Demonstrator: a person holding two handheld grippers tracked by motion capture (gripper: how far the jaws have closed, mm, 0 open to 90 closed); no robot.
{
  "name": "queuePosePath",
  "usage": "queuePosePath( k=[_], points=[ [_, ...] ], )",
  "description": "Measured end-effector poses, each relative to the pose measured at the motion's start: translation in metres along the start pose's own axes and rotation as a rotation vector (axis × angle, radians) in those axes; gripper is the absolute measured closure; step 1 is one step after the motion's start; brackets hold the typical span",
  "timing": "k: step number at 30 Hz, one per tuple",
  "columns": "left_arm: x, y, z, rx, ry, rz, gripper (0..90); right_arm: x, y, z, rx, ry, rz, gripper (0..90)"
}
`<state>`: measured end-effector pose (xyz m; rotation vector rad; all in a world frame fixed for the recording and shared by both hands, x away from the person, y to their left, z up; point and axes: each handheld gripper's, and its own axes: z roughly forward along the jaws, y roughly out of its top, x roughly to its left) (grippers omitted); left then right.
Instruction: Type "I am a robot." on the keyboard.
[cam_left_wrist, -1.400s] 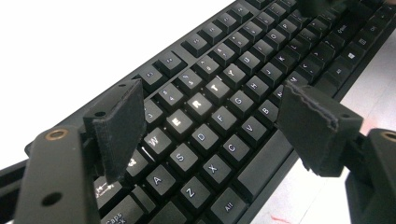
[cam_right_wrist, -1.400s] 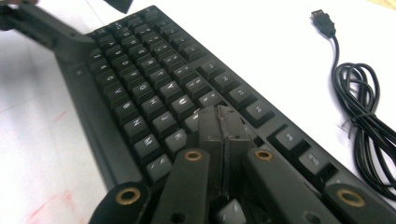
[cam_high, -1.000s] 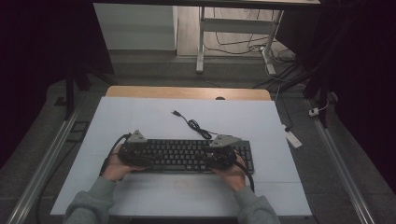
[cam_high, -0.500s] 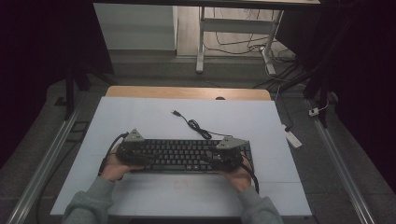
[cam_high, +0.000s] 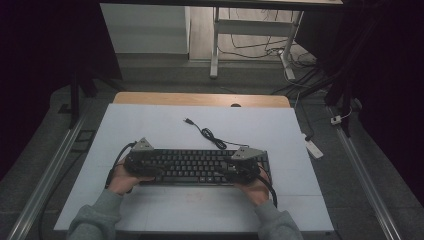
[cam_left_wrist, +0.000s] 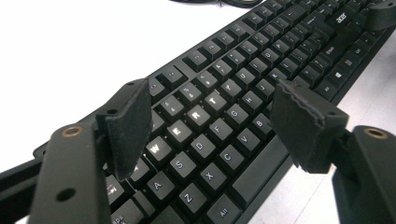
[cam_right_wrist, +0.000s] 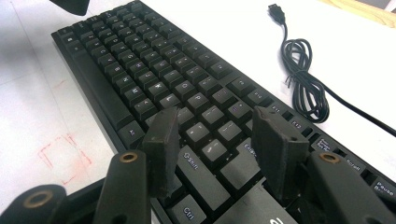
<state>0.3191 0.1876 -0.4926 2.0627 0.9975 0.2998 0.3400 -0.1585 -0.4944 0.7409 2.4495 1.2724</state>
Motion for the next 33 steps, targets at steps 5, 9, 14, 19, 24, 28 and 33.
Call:
queuePosePath(
  k=[5, 9, 14, 19, 24, 28, 33],
  points=[
    [-0.002, 0.001, 0.0, -0.007, -0.013, 0.003, 35.9, 0.0, 0.0, 0.0, 0.002, -0.001, 0.001, 51.6],
    [-0.005, 0.002, -0.001, -0.015, -0.015, 0.004, 43.6, 0.0, 0.0, -0.001, 0.001, -0.003, 0.001, 51.6],
    [-0.009, 0.003, 0.0, -0.017, -0.027, 0.012, 57.7, 0.0, 0.0, -0.001, 0.0, -0.005, 0.002, 51.6],
    [-0.014, 0.004, 0.003, 0.003, -0.045, 0.036, 73.4, 0.0, 0.0, 0.0, 0.003, -0.007, 0.002, 51.5],
    [-0.019, 0.005, 0.008, 0.028, -0.074, 0.058, 88.9, 0.0, 0.0, -0.001, 0.002, -0.009, 0.001, 51.5],
    [-0.025, 0.005, 0.015, 0.06, -0.093, 0.079, 89.1, -0.001, 0.0, -0.001, 0.002, -0.008, 0.002, 51.5],
    [-0.031, 0.005, 0.024, 0.09, -0.1, 0.107, 89.1, -0.001, 0.0, -0.001, 0.006, -0.011, 0.001, 51.4]
  ],
)
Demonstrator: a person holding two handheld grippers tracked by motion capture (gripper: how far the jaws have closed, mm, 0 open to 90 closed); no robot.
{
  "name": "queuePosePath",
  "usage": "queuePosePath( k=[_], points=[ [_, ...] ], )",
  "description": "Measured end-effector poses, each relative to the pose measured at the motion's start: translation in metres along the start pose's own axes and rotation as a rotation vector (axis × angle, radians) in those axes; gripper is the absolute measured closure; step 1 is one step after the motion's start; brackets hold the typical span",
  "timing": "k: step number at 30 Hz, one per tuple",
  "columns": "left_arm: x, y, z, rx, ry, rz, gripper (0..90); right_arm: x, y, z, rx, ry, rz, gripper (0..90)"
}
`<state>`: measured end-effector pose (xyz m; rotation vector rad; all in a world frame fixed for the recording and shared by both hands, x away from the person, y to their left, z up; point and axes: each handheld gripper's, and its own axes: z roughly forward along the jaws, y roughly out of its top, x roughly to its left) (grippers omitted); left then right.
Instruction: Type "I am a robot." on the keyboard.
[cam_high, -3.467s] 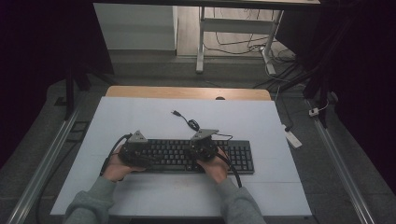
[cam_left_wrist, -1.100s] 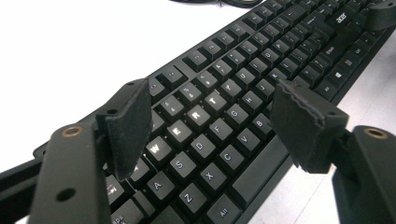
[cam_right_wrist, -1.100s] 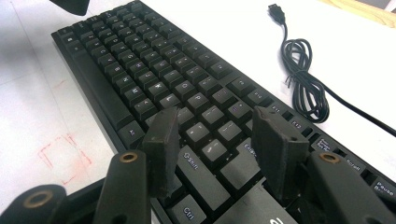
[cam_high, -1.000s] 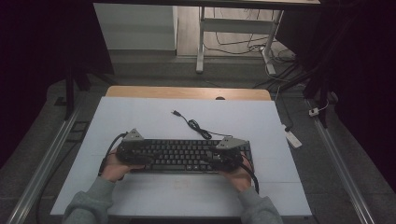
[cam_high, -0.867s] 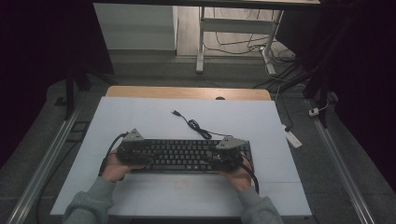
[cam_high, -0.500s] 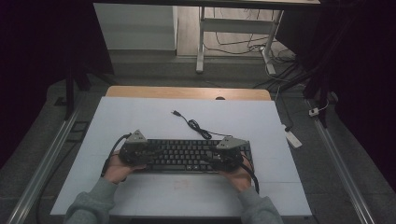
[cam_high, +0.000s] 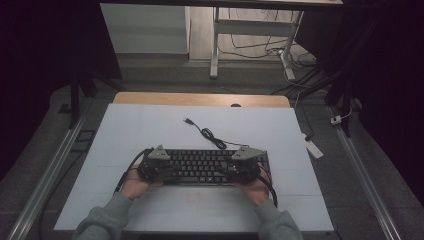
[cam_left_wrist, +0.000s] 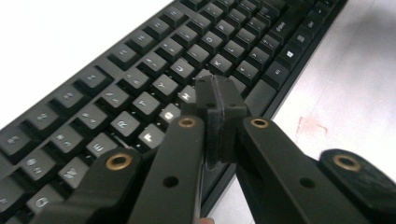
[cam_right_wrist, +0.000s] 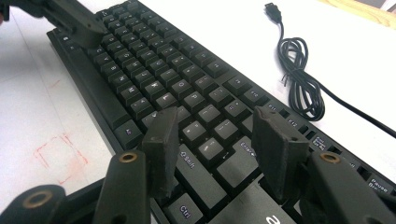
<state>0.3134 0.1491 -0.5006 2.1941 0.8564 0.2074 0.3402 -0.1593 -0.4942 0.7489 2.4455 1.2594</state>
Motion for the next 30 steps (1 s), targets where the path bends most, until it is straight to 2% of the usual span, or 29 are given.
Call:
queuePosePath(
  k=[11, 30],
  points=[
    [0.0, -0.002, 0.014, 0.044, 0.024, -0.002, 89.0, 0.0, 0.0, 0.0, -0.002, -0.004, 0.004, 51.4],
    [-0.001, -0.003, 0.023, 0.062, 0.029, -0.004, 89.0, -0.002, 0.0, -0.002, 0.0, -0.014, 0.004, 51.5]
  ],
)
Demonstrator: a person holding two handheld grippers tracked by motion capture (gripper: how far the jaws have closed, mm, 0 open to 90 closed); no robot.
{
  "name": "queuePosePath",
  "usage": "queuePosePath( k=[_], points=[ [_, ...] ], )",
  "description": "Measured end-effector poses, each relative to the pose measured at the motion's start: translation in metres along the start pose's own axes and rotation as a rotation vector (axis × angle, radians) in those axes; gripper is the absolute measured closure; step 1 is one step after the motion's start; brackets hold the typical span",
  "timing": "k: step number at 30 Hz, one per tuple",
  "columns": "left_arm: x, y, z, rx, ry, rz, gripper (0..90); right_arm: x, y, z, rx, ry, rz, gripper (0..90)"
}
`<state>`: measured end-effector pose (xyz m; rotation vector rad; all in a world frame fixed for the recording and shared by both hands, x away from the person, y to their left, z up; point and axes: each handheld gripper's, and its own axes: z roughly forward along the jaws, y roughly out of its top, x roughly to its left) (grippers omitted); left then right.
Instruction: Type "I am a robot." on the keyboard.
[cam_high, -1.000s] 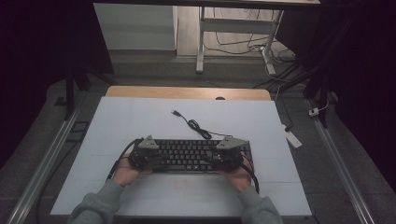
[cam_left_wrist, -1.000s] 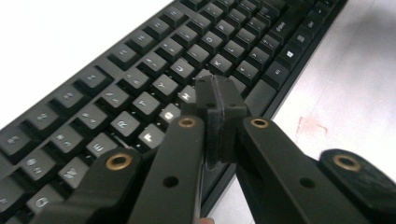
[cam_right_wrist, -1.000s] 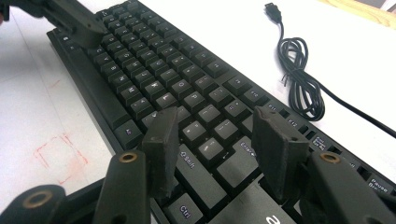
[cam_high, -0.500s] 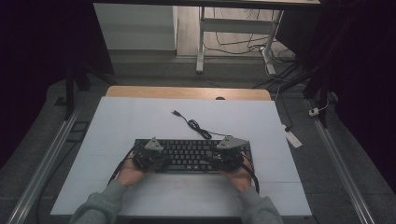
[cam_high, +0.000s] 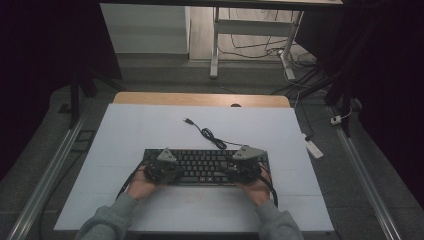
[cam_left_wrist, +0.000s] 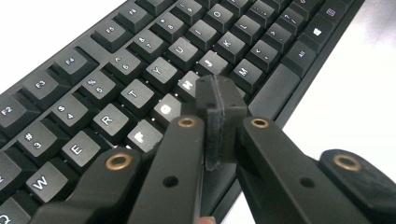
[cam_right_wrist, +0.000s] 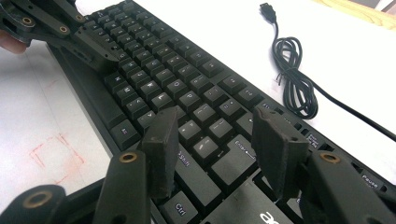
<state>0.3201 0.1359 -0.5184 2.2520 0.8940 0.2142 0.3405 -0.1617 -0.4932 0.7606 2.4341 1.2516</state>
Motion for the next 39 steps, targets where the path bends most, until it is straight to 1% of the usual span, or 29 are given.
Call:
queuePosePath(
  k=[1, 3, 5, 8, 11, 12, 13, 17, 19, 20, 22, 25, 29, 39],
  points=[
    [0.0, 0.0, 0.001, 0.01, 0.002, 0.003, 89.0, 0.0, 0.0, 0.0, 0.001, 0.0, -0.001, 51.4],
    [-0.001, -0.001, 0.002, 0.006, -0.003, 0.003, 89.1, 0.0, 0.0, 0.001, 0.001, 0.002, -0.001, 51.4],
    [-0.001, 0.0, 0.0, 0.004, 0.005, 0.01, 89.1, 0.0, 0.0, 0.0, 0.0, 0.002, -0.002, 51.4],
    [-0.002, 0.001, -0.008, -0.042, 0.005, 0.009, 89.0, 0.0, 0.0, 0.0, 0.0, 0.0, -0.002, 51.4],
    [0.001, 0.002, -0.018, -0.086, 0.014, -0.007, 88.0, 0.0, 0.0, 0.0, 0.0, 0.0, -0.002, 51.4],
    [0.002, 0.002, -0.021, -0.097, 0.017, -0.013, 85.1, 0.0, 0.0, 0.0, 0.0, 0.0, -0.001, 51.4],
    [0.004, 0.001, -0.024, -0.108, 0.023, -0.021, 80.3, 0.0, 0.0, 0.0, -0.001, 0.0, -0.003, 51.4],
    [0.01, -0.002, -0.032, -0.139, 0.046, -0.056, 58.0, 0.0, -0.001, 0.0, 0.0, 0.003, 0.0, 51.4],
    [0.012, -0.003, -0.035, -0.142, 0.048, -0.07, 47.6, 0.0, -0.001, 0.001, 0.001, 0.003, 0.0, 51.4],
    [0.013, -0.003, -0.036, -0.142, 0.059, -0.074, 44.7, 0.0, -0.001, 0.001, 0.001, 0.004, 0.0, 51.4],
    [0.015, -0.004, -0.037, -0.141, 0.065, -0.08, 39.5, 0.0, -0.001, 0.001, 0.0, 0.005, -0.001, 51.4],
    [0.017, -0.005, -0.038, -0.134, 0.069, -0.085, 34.8, 0.0, -0.001, 0.001, 0.001, 0.004, -0.001, 51.4],
    [0.019, -0.006, -0.04, -0.133, 0.073, -0.095, 30.8, 0.001, -0.001, 0.001, 0.0, 0.003, -0.001, 51.3],
    [0.021, -0.006, -0.042, -0.141, 0.075, -0.113, 27.3, 0.001, -0.001, 0.002, 0.0, 0.002, -0.003, 51.2]
  ],
)
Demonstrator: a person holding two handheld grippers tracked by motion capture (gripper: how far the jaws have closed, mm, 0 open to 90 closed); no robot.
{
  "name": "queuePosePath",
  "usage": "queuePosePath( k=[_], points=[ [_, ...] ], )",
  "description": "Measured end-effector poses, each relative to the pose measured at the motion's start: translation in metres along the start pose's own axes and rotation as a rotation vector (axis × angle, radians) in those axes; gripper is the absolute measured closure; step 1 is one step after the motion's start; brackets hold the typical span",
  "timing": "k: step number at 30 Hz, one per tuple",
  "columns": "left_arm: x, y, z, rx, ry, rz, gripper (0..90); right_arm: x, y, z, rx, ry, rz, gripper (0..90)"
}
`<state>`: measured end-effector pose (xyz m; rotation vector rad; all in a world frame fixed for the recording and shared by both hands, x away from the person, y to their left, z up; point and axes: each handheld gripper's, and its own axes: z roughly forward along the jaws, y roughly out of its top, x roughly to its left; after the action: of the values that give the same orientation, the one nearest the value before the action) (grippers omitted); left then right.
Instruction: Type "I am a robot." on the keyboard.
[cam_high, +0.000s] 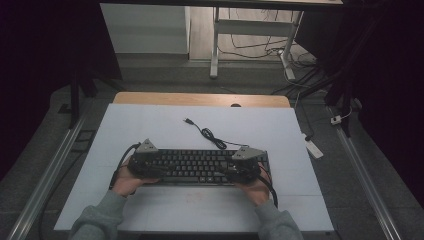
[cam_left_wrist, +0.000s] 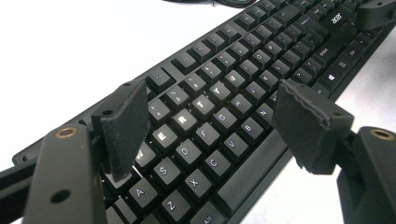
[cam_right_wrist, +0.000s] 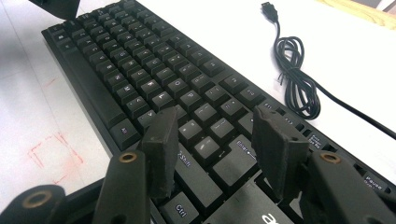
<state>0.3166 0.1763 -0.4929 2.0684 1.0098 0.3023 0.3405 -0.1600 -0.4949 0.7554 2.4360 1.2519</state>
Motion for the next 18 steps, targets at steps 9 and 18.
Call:
queuePosePath(
  k=[9, 18],
  points=[
    [0.0007, -0.0001, -0.0004, 0.004, 0.002, 0.005, 26.6, 0.0, 0.0002, 0.0002, -0.004, -0.001, -0.003, 51.3],
    [0.0008, -0.0005, -0.0001, 0.009, 0.002, 0.006, 26.3, 0.0004, 0.0045, 0.0004, -0.019, -0.003, -0.002, 51.4]
  ],
)
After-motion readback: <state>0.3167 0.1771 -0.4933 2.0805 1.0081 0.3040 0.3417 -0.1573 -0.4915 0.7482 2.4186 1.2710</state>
